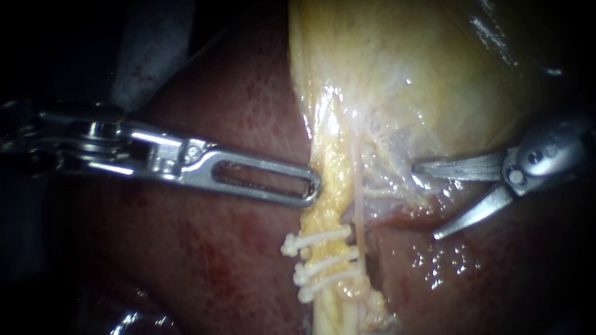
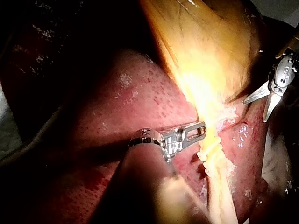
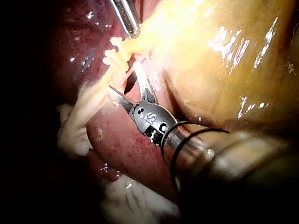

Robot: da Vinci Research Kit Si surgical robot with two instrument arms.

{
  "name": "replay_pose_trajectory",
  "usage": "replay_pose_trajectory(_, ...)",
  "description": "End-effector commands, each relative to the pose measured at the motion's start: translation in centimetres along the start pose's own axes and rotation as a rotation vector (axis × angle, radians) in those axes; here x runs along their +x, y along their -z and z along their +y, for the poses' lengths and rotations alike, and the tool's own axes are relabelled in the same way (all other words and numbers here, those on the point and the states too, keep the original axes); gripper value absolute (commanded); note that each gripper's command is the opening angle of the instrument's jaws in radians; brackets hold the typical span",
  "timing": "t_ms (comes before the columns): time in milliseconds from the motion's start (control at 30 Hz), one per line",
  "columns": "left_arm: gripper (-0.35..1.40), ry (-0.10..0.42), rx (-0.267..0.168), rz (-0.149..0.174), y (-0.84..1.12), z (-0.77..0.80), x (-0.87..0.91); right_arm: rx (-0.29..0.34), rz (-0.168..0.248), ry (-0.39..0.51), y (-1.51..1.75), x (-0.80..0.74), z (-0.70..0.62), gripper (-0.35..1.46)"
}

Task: Go to the cutting position left tube

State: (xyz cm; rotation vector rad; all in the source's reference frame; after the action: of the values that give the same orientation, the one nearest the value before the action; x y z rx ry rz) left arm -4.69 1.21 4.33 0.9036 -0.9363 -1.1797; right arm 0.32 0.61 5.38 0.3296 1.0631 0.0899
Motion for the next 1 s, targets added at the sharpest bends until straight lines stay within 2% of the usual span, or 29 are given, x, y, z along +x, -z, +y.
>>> replay_pose_trajectory(33,-0.35,0.0,0.0,0.0,0.0,0.0,0.0,0.0,0.0,0.0,0.0,0.0,0.0,1.42)
replay_pose_trajectory(333,-0.35,0.001,0.005,0.0,0.03,-0.02,-0.01,0.0,0.0,0.001,0.0,-0.01,0.0,1.42)
replay_pose_trajectory(633,-0.35,0.007,0.023,0.003,0.2,-0.08,-0.09,0.0,0.0,0.001,-0.01,-0.02,-0.01,1.4)
replay_pose_trajectory(1000,-0.35,0.016,0.021,-0.01,0.41,-0.14,-0.19,0.0,0.0,0.002,0.0,-0.02,-0.01,1.4)
